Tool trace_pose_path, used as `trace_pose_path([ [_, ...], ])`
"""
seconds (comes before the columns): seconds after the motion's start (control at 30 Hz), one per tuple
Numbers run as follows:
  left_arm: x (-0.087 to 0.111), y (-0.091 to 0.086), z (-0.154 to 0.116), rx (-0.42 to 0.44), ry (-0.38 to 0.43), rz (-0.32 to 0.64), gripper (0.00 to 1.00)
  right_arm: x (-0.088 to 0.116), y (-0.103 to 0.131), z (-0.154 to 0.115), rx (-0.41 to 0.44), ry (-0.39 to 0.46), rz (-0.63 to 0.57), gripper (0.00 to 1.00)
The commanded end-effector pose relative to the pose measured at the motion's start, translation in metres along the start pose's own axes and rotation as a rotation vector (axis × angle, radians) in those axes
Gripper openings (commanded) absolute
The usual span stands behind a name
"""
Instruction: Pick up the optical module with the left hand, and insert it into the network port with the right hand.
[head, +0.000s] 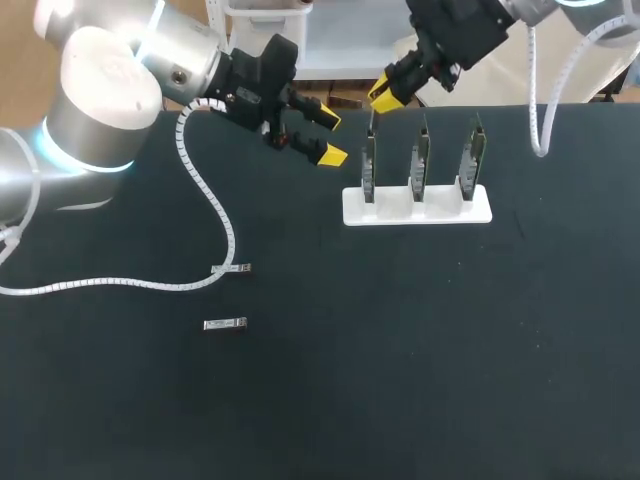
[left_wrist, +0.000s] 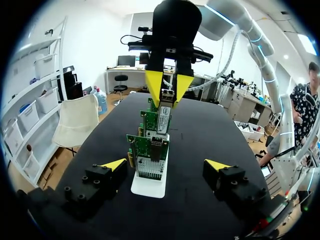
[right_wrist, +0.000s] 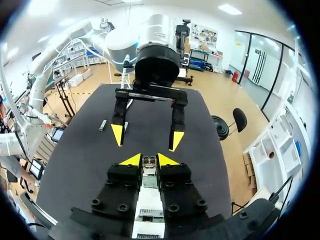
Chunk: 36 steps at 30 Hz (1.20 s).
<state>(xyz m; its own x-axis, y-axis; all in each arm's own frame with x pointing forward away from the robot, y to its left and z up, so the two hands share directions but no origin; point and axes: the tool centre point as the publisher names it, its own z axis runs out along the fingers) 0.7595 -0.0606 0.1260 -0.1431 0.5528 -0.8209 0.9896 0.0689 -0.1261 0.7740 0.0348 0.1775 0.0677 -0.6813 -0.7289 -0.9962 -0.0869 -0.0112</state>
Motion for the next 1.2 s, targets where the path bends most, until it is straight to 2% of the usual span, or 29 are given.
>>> trace_pose_path([
  [0.03, 0.000, 0.001, 0.000, 0.000, 0.001, 0.001, 1.00, -0.001, -0.004, 0.001, -0.007, 0.007, -0.006, 0.00],
  [0.23, 0.000, 0.001, 0.000, 0.000, 0.001, 0.001, 1.00, 0.001, -0.001, 0.006, -0.003, 0.030, -0.033, 0.00],
  [1.2, 0.000, 0.001, 0.000, 0.000, 0.001, 0.001, 1.00, 0.006, 0.002, 0.011, 0.021, 0.028, 0.011, 0.00],
])
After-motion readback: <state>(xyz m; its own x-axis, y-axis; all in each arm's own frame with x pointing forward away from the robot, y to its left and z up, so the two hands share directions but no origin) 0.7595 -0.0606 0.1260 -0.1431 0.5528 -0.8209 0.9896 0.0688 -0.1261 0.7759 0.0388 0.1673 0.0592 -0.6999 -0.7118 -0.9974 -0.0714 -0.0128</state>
